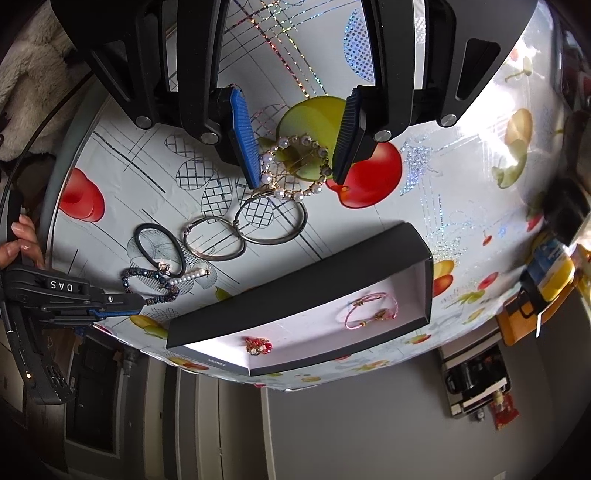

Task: Organize jewelry
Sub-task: 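Grasp the pearl hair clip with the left tool while the right tool grasps the blue beaded bracelet, then lower both held pieces into the black box and open both tools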

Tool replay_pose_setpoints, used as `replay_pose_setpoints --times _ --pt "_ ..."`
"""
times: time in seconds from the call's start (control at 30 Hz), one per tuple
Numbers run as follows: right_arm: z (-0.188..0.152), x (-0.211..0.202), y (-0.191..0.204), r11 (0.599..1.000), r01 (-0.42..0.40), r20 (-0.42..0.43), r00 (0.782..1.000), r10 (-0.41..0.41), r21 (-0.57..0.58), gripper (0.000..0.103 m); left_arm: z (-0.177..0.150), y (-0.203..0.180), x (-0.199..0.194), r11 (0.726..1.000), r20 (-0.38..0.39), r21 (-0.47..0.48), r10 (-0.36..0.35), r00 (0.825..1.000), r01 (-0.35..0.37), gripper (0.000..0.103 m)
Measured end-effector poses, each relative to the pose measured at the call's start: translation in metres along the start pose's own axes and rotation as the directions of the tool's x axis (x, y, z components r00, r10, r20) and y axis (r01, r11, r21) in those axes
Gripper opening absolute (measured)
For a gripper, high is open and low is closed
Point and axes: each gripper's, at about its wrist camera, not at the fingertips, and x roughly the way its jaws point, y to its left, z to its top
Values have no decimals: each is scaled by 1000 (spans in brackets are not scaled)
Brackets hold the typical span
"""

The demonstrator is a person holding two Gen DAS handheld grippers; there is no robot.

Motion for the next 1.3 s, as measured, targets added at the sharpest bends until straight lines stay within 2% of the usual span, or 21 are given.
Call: replay_pose_setpoints --times 0.73,0.97,1.13,1.3 --pt "54 -54 -1 998 40 183 983 -29 -57 7 33 14 -29 1000 104 -22 -1 995 3 42" --pt "89 -47 1 996 26 206 979 -9 -80 7 60 27 -24 1000 114 -27 18 993 -15 42" --pt "109 -31 -2 999 -6 195 981 17 -54 7 82 45 -14 997 119 -72 25 993 -17 42" --pt "121 -7 -4 999 -27 176 984 31 -24 7 100 53 12 995 80 -80 63 995 -57 42"
